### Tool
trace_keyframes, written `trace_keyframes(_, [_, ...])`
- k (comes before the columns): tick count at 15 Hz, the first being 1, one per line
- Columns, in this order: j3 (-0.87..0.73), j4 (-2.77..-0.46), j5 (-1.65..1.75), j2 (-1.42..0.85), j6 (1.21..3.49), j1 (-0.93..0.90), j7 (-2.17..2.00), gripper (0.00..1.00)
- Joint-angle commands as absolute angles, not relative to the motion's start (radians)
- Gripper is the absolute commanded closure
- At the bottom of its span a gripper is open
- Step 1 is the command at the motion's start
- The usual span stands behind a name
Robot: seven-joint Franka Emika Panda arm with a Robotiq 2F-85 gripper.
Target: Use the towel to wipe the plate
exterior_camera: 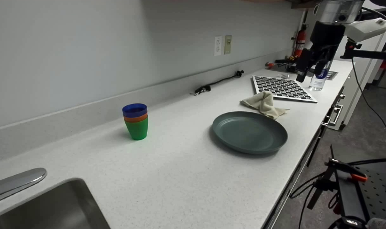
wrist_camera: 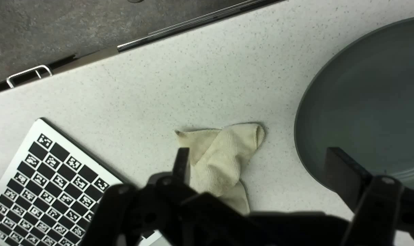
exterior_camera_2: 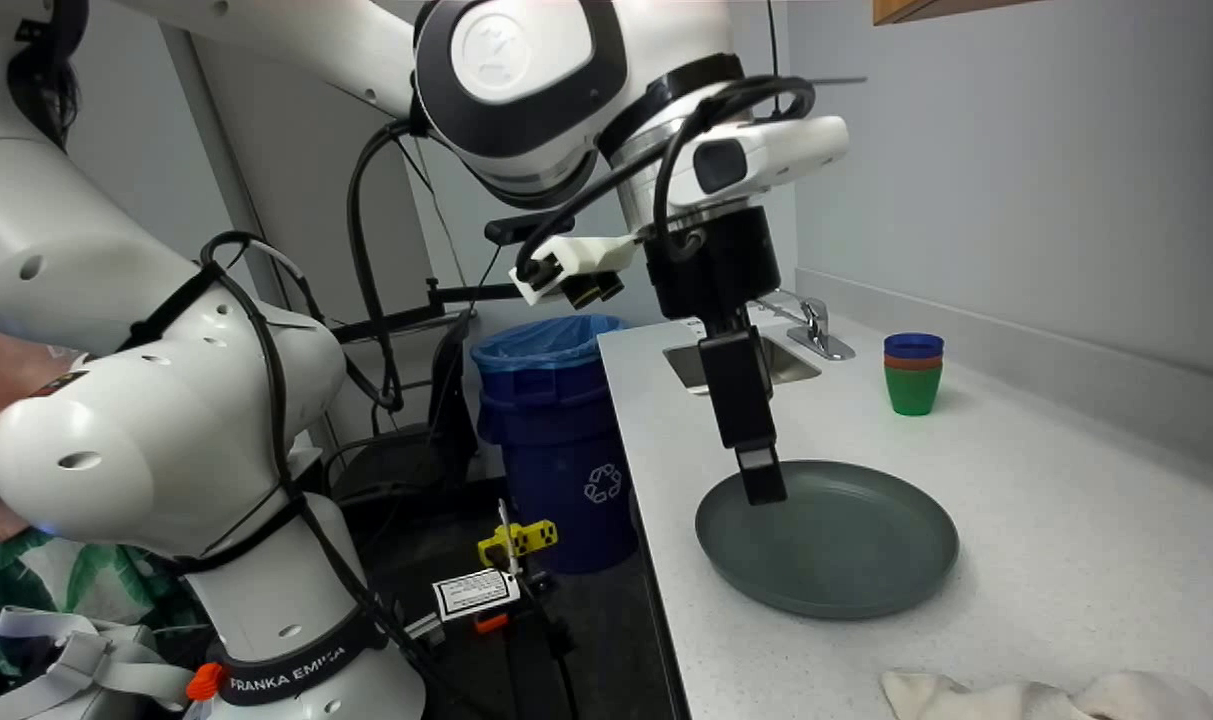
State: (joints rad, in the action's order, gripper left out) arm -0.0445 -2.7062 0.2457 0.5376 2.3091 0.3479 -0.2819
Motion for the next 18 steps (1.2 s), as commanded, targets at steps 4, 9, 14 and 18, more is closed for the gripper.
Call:
trace_keyframes(4, [-0.122, -2.621, 0.287, 0.284, 2.503, 0.376, -0.255, 0.0])
trace_keyframes(9, [-0.161, -2.512, 0.353, 0.105, 2.647, 0.379, -0.262, 0.0])
trace_keyframes(14, [-0.203, -2.442, 0.356, -0.046, 2.773, 0.35, -0.257, 0.0])
trace_keyframes(18, [-0.239, -2.411, 0.335, -0.144, 2.853, 0.322, -0.248, 0.0])
